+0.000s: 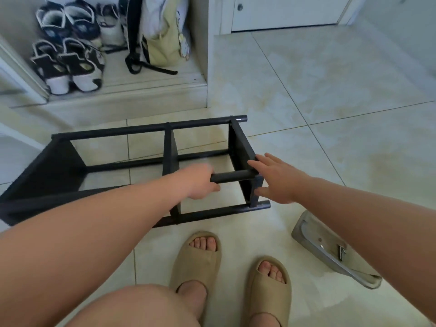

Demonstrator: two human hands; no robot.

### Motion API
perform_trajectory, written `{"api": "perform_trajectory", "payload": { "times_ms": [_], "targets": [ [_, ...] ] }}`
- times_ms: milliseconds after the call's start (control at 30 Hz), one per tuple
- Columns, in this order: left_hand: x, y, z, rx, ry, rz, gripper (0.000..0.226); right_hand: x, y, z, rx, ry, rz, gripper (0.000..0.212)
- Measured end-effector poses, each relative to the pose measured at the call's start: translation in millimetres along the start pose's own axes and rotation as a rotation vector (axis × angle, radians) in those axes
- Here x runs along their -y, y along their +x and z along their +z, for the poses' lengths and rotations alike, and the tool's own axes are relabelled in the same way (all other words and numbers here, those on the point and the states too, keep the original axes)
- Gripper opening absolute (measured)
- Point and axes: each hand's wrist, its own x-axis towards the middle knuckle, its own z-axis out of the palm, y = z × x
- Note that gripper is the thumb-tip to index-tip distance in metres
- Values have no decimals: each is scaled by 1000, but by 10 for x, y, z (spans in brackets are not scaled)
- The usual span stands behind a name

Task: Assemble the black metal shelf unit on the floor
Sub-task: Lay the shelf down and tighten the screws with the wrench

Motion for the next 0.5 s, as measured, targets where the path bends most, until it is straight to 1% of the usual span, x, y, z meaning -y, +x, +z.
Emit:
{"api": "perform_trajectory", "payload": {
  "times_ms": [67, 167, 333, 400, 500],
  "targets": [
    [-86, -127, -234, -66, 30, 20, 21, 44, -146, -121, -42, 53, 23, 85],
    [-211, -294, -524, -94, 71, 64, 16, 115, -312, -263, -122, 114, 47, 84],
    [-354, -495, -702, -160, 91, 64, 30, 276, -451, -348, -277, 204, 72, 70],
    [-343, -501, -654, -184, 85, 35, 30, 322, -441, -334, -294, 215, 74, 67],
    [-270, -425, -552, -210, 79, -14, 23, 349, -337, -277, -274, 207, 71, 65]
  ]
}}
